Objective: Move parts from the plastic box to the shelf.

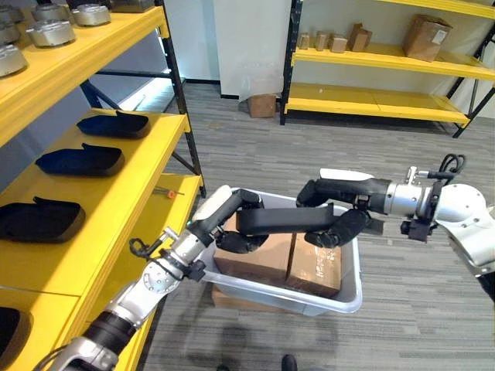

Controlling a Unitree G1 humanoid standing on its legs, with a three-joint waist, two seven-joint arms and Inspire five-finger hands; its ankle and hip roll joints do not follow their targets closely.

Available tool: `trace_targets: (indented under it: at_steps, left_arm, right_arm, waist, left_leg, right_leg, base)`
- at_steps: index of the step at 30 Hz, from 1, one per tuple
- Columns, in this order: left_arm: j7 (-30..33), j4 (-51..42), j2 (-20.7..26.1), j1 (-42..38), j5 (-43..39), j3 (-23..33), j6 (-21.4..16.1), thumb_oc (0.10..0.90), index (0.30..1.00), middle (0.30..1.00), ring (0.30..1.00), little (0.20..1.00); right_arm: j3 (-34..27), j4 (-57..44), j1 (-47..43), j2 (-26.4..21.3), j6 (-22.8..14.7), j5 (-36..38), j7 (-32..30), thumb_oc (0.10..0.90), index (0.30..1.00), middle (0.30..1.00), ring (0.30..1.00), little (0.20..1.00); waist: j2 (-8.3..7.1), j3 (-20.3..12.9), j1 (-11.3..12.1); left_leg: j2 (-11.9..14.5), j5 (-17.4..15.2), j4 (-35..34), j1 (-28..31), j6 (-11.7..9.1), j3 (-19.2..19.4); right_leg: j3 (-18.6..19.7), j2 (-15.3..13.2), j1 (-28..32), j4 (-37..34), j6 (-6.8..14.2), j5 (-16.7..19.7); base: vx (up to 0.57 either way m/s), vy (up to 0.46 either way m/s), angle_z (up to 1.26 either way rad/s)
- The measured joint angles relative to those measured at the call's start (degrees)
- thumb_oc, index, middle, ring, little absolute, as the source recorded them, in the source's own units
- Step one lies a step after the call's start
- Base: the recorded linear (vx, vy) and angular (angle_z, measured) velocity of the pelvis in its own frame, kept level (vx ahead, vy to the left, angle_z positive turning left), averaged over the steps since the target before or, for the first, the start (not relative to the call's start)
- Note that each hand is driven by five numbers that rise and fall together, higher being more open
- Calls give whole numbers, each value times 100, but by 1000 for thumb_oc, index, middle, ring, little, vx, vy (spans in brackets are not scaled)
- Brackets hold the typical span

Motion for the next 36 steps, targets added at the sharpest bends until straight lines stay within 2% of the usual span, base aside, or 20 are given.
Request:
trace_targets:
  at_steps: [6, 7, 14, 21, 25, 31, 33, 36]
  left_arm:
    - [-151, -191, -26, 127, 3, 0, 0, 400, 300, 300, 300, 300]
    - [-204, -285, -50, 213, -46, 1, 0, 400, 300, 300, 300, 300]
    - [-266, -462, -178, 389, -213, 106, -1, 400, 300, 300, 300, 300]
    - [-268, -493, -183, 665, -211, 362, 120, 400, 300, 300, 300, 300]
    - [-256, -514, -204, 749, -206, 524, 237, 400, 300, 300, 300, 300]
    - [-176, -601, -201, 779, -161, 567, 282, 400, 300, 300, 300, 300]
    - [-80, -600, -198, 825, -87, 568, 314, 400, 300, 300, 300, 300]
    - [158, -598, -159, 884, 363, 712, 341, 400, 300, 300, 300, 300]
  right_arm:
    - [-35, -59, 39, 56, 220, -24, -391, 900, 1000, 1000, 1000, 1000]
    - [-207, -235, 228, 57, 290, -232, -564, 900, 1000, 1000, 1000, 1000]
    - [-346, -514, 472, 60, 522, -629, -896, 900, 1000, 1000, 1000, 1000]
    - [-576, -772, 538, 58, 541, -875, -1327, 900, 1000, 1000, 1000, 1000]
    - [-795, -1382, 694, 269, 481, -887, -1480, 900, 1000, 1000, 1000, 1000]
    - [-829, -1392, 718, 327, 376, -884, -1610, 900, 1000, 1000, 1000, 1000]
    - [-907, -1389, 792, 332, 282, -836, -1802, 900, 1000, 1000, 1000, 1000]
    - [-1245, -1352, 1094, 609, -36, -660, -2468, 900, 1000, 1000, 1000, 1000]
  waist:
    - [-1, 1, -6]
    - [-1, 1, 0]
    - [2, 3, -40]
    - [33, 22, -9]
    - [154, 94, -1]
    - [163, 94, 16]
    - [163, 94, 14]
    - [169, 94, 25]
  left_leg:
    - [-6, -1, 0, -4, 1, -3]
    - [-6, -2, 0, -10, 2, -4]
    - [-4, -4, -1, -11, 3, 10]
    - [-5, -8, -1, -17, 6, 4]
    - [-4, -8, 0, -19, 7, -3]
    - [-1, -8, 0, -21, 7, -17]
    - [-1, -8, 0, -21, 7, -18]
    - [0, -8, 1, -23, 7, -21]
  right_leg:
    - [-6, -6, -2, 0, 2, -2]
    - [-7, -7, -6, 0, 4, -5]
    - [9, -6, -14, -9, 6, -8]
    - [-22, -18, -11, -40, 21, -29]
    - [-40, -16, -8, -40, 12, -35]
    - [-64, -17, 1, -40, 6, -42]
    - [-65, -16, 0, -40, 4, -45]
    - [-78, -17, 0, -40, -1, -50]
  base:
    - [0, 0, 0]
    - [0, 0, 0]
    - [0, 0, 0]
    - [-1, -7, 1]
    - [-4, -26, 2]
    - [7, -34, 1]
    - [4, -24, 0]
    - [3, -48, 1]
